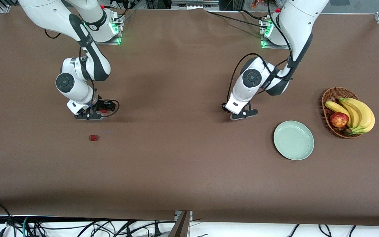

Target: Collect all strawberries into plate

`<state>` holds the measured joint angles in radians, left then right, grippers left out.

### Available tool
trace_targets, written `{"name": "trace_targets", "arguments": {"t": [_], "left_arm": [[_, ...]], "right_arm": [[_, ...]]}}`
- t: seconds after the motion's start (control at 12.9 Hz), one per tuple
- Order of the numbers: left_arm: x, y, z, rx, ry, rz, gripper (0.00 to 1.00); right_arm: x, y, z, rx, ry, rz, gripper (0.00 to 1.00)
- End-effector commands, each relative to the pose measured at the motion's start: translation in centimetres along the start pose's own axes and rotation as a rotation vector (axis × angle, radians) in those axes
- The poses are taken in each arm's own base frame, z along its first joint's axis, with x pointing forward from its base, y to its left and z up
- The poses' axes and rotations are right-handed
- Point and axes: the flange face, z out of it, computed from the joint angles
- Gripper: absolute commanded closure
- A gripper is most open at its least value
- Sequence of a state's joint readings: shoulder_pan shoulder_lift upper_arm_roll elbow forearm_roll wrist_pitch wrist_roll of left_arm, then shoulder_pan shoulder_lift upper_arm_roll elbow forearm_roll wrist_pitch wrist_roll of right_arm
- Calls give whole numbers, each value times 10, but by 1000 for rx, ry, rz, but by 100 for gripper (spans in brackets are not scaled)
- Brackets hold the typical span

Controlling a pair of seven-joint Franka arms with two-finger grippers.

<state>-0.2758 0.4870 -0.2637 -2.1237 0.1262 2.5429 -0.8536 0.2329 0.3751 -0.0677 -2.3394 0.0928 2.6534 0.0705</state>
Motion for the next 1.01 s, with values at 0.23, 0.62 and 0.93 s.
{"name": "trace_targets", "arguments": {"t": [0.23, 0.62, 0.93], "left_arm": [[63, -33, -90, 172, -128, 289, 86], [142, -123, -105, 162, -135, 742, 80], [205, -174, -97, 145, -93, 1102, 80]], "right_arm": [[2, -1, -4, 0, 18, -50, 67], [14, -9, -19, 7, 49, -61, 88], [51, -37, -57, 22, 26, -69, 92]]}}
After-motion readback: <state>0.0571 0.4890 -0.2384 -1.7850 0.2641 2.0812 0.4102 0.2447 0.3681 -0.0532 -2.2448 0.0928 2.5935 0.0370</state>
